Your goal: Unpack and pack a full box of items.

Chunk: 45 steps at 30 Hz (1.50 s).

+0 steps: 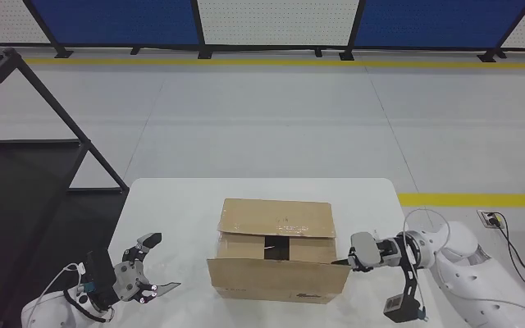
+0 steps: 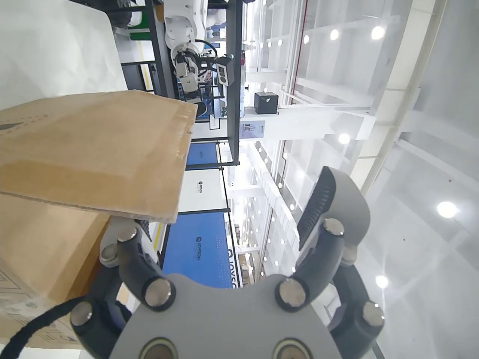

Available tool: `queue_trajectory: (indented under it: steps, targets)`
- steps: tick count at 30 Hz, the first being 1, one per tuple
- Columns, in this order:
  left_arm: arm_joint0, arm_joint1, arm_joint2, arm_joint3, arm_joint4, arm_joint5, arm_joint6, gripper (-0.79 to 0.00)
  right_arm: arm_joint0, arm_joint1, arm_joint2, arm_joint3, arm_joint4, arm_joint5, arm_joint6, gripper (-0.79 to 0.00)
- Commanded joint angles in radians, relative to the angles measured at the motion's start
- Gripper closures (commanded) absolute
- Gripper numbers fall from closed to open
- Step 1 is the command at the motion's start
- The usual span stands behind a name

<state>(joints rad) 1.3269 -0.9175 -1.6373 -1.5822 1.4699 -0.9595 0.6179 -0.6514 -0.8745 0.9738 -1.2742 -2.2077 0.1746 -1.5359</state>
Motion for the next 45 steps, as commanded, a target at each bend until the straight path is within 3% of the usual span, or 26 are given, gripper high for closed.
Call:
queue_trajectory:
  steps: [1,7,20,30,38,45]
  targets:
    - [0.0,-0.003,0.003,-0.009,-0.036,0.036,-0.024,-0.785,-0.005,0.022,-0.014,-0.026,0.008,0.005,0.0,-0.785]
    - [-0.014,-0.012,0.014,-0.03,-0.138,0.131,-0.105,-0.785,-0.009,0.079,-0.044,-0.083,0.043,-0.046,0.0,-0.785]
    - [-0.014,-0.012,0.014,-0.03,-0.138,0.131,-0.105,-0.785,0.017,0.167,-0.13,-0.164,0.052,-0.1,0.0,-0.785]
    - [-0.007,-0.023,0.068,-0.094,-0.121,0.233,-0.142,-0.785,0.079,0.16,-0.214,-0.084,0.248,-0.446,0.0,-0.785]
    - [-0.042,-0.027,0.09,-0.097,-0.124,0.247,-0.178,-0.785,0.14,0.157,-0.3,-0.029,0.26,-0.459,0.0,-0.785]
    - [-0.066,-0.029,0.108,-0.089,-0.12,0.246,-0.193,-0.785,0.143,0.157,-0.303,-0.026,0.256,-0.459,0.0,-0.785]
